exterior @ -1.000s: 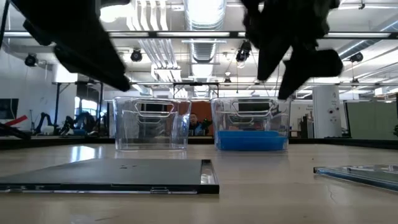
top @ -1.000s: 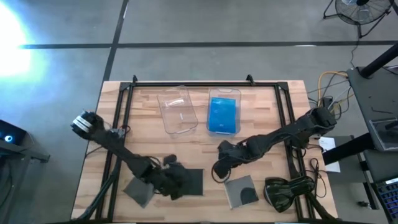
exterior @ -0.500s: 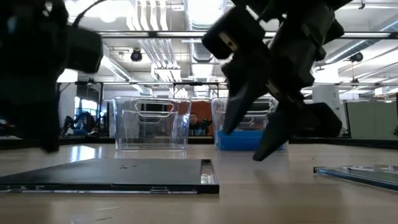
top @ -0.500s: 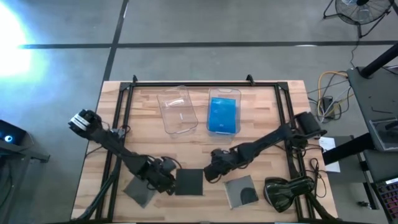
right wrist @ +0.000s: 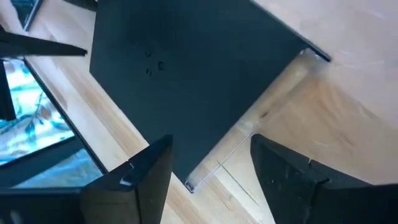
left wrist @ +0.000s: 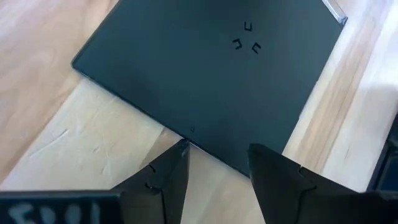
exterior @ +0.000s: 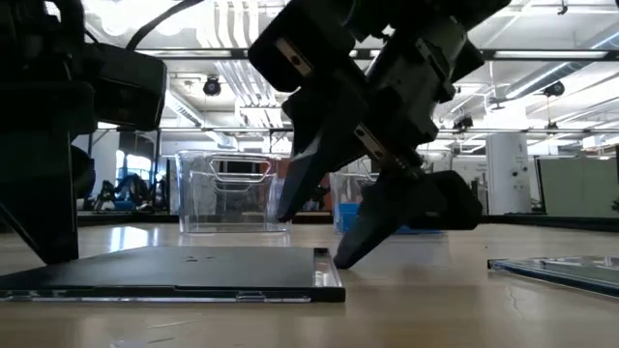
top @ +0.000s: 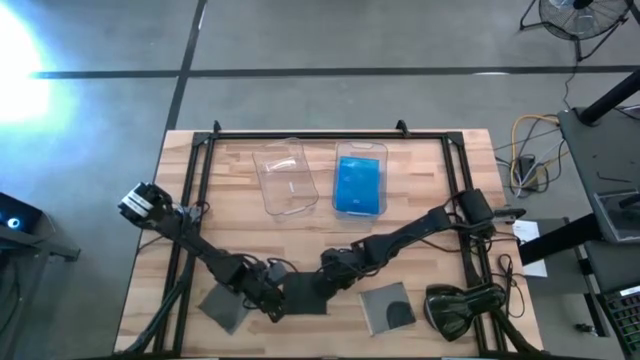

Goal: Pick & place jewel cases by type
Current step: Put the middle black CD case into the left transparent bin

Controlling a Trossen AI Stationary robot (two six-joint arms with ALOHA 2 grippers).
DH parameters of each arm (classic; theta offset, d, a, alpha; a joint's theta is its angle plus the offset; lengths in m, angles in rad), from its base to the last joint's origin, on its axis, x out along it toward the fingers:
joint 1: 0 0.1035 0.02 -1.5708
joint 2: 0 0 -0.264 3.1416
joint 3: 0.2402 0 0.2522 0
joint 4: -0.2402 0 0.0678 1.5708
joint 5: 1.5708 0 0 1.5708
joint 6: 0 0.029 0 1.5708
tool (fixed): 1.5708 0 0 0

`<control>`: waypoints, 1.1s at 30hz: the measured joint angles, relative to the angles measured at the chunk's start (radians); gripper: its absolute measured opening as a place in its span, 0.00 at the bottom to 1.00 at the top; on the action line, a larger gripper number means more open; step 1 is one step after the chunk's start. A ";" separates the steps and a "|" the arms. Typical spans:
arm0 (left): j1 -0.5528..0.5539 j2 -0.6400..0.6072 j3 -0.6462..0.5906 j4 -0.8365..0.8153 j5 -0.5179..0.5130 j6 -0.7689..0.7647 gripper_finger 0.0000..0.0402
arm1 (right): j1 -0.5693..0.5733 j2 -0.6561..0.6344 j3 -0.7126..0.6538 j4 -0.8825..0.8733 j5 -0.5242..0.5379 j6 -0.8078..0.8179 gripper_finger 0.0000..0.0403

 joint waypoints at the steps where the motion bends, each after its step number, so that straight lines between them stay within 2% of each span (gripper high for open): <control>1: -0.001 0.000 0.000 0.000 -0.002 0.015 0.37 | 0.000 0.000 0.007 -0.005 -0.004 -0.015 0.53; 6: -0.026 0.001 -0.005 0.001 -0.012 0.092 0.37 | -0.014 -0.034 0.035 -0.026 0.001 -0.137 0.53; 9: -0.044 0.002 -0.011 0.001 -0.011 0.116 0.37 | -0.026 -0.101 0.045 -0.028 0.039 -0.202 0.53; 12: -0.053 0.002 -0.013 0.004 -0.020 0.125 0.37 | -0.044 -0.168 0.070 0.048 0.087 -0.257 0.53; 16: -0.053 0.002 -0.019 0.016 -0.069 0.121 0.37 | -0.047 -0.170 0.078 0.012 0.132 -0.323 0.53; 20: -0.043 0.003 -0.020 0.037 -0.119 0.118 0.37 | -0.040 -0.155 0.075 0.020 0.118 -0.277 0.53; 25: -0.041 0.003 -0.028 0.039 -0.130 0.093 0.37 | -0.035 -0.111 0.070 -0.037 0.075 -0.255 0.53; 29: -0.033 0.003 -0.026 0.075 -0.186 0.095 0.37 | -0.030 -0.101 0.076 0.048 0.078 -0.256 0.53; 31: -0.034 0.004 -0.026 0.080 -0.200 0.097 0.37 | -0.032 -0.104 0.084 0.149 0.074 -0.256 0.53; 33: -0.031 0.004 -0.027 0.088 -0.196 0.096 0.37 | -0.033 -0.111 0.082 0.138 0.074 -0.259 0.53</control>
